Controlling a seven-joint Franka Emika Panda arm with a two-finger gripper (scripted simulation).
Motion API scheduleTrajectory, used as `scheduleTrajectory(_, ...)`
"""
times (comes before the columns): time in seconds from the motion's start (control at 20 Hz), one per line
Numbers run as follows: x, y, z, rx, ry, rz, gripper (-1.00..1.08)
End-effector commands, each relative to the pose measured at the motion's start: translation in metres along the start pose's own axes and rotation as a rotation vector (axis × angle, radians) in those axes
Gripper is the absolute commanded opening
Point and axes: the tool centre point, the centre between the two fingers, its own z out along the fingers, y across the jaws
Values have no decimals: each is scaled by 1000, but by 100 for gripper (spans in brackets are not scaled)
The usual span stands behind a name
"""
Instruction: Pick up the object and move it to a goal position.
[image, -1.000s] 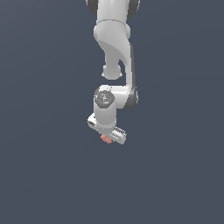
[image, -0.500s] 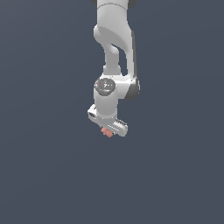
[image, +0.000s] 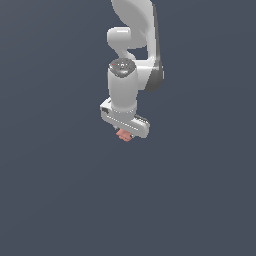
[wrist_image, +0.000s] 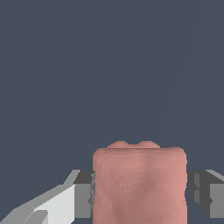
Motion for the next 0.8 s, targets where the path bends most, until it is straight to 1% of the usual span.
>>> scheduleTrajectory(0.0,-9,3,-18,0,0,0,-100)
scheduleTrajectory(0.4,-27,9,-57,-1,0,0,-100)
scheduleTrajectory(0.75,-31,10,-70,-1,0,0,-100)
